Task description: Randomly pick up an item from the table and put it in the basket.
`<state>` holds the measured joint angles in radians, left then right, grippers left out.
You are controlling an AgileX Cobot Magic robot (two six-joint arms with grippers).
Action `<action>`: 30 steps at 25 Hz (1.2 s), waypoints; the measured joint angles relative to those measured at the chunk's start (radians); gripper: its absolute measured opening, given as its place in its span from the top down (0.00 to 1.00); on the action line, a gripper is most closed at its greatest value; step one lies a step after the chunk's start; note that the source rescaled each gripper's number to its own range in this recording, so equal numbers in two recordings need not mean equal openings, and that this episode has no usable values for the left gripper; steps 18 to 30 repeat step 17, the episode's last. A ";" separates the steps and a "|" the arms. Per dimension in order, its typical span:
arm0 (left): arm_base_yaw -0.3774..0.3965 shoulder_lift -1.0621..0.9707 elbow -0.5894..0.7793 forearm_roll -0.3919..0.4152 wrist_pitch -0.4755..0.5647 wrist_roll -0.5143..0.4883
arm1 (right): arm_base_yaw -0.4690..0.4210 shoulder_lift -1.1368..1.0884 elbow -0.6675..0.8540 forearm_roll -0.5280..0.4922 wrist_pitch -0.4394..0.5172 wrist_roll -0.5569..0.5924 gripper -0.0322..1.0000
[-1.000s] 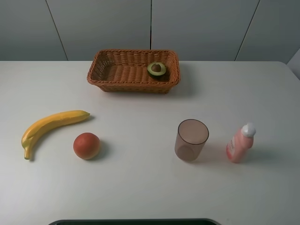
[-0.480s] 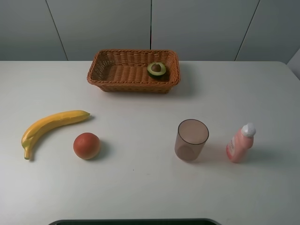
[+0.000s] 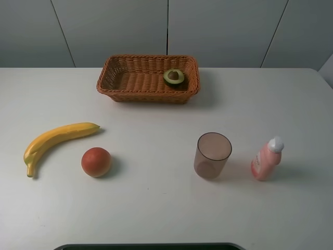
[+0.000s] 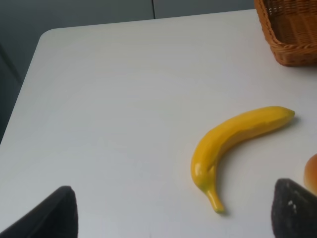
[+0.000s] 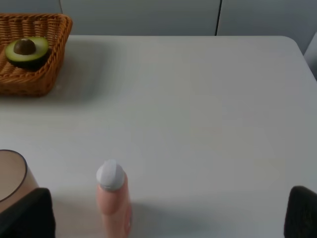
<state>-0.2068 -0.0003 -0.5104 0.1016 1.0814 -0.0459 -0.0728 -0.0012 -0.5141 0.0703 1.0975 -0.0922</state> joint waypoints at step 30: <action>0.000 0.000 0.000 0.000 0.000 0.000 | 0.000 0.000 0.000 0.000 0.000 0.000 0.00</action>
